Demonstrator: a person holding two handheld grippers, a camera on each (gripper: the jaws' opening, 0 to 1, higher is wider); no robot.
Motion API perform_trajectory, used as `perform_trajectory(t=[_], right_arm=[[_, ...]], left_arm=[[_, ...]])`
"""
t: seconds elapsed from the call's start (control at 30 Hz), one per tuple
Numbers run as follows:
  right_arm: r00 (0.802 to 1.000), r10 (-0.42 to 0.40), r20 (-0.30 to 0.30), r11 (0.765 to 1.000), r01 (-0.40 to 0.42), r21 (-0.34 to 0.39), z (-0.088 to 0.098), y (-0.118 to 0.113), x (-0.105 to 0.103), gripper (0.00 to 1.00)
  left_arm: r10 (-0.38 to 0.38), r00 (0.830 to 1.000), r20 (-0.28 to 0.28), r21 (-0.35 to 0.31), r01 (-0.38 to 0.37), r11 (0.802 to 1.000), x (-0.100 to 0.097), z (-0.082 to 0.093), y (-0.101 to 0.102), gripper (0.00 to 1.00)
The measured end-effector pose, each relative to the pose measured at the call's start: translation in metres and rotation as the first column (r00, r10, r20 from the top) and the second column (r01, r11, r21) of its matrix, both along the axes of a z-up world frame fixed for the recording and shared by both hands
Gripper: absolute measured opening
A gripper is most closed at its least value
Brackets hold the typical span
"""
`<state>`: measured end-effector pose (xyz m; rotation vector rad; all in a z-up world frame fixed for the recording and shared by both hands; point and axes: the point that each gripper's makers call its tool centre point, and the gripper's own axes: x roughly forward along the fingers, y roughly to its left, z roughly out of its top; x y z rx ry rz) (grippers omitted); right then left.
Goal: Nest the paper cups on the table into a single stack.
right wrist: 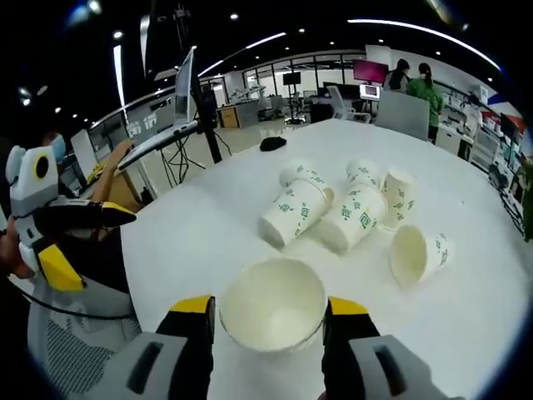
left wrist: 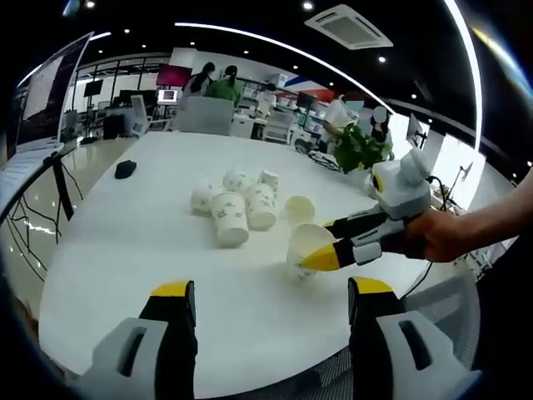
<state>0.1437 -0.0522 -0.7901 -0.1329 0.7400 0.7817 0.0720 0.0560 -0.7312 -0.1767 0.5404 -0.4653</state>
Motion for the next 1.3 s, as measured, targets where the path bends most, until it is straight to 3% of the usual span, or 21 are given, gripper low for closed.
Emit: perform_trajectory(t=[0.3, 0.53, 0.7, 0.83, 1.17, 1.3], right_arm=[[1.000, -0.013, 0.002, 1.000, 0.013, -0.001, 0.003, -0.011, 0.003, 0.54], [1.000, -0.010, 0.015, 1.000, 0.011, -0.021, 0.004, -0.032, 0.006, 0.56], [0.998, -0.064, 0.026, 0.998, 0.063, 0.016, 0.012, -0.050, 0.014, 0.56], [0.995, -0.094, 0.040, 0.995, 0.092, 0.039, 0.031, -0.060, 0.017, 0.56], [0.980, -0.190, 0.050, 0.981, 0.188, 0.050, 0.035, -0.086, 0.054, 0.55], [0.973, -0.223, 0.059, 0.975, 0.223, 0.008, 0.029, -0.095, 0.067, 0.55]], left_arm=[[-0.006, 1.000, -0.005, 0.006, 0.006, 1.000, -0.001, 0.000, -0.002, 0.74], [-0.010, 1.000, -0.009, 0.012, 0.010, 1.000, 0.000, -0.004, 0.000, 0.74], [-0.009, 1.000, -0.011, 0.012, 0.009, 1.000, 0.000, -0.005, 0.000, 0.74], [-0.008, 1.000, -0.013, 0.013, 0.008, 1.000, 0.000, -0.005, 0.000, 0.74], [-0.003, 1.000, -0.017, 0.013, 0.003, 1.000, 0.000, -0.005, 0.001, 0.74], [0.002, 1.000, -0.018, 0.011, -0.002, 1.000, 0.000, -0.005, 0.002, 0.74]])
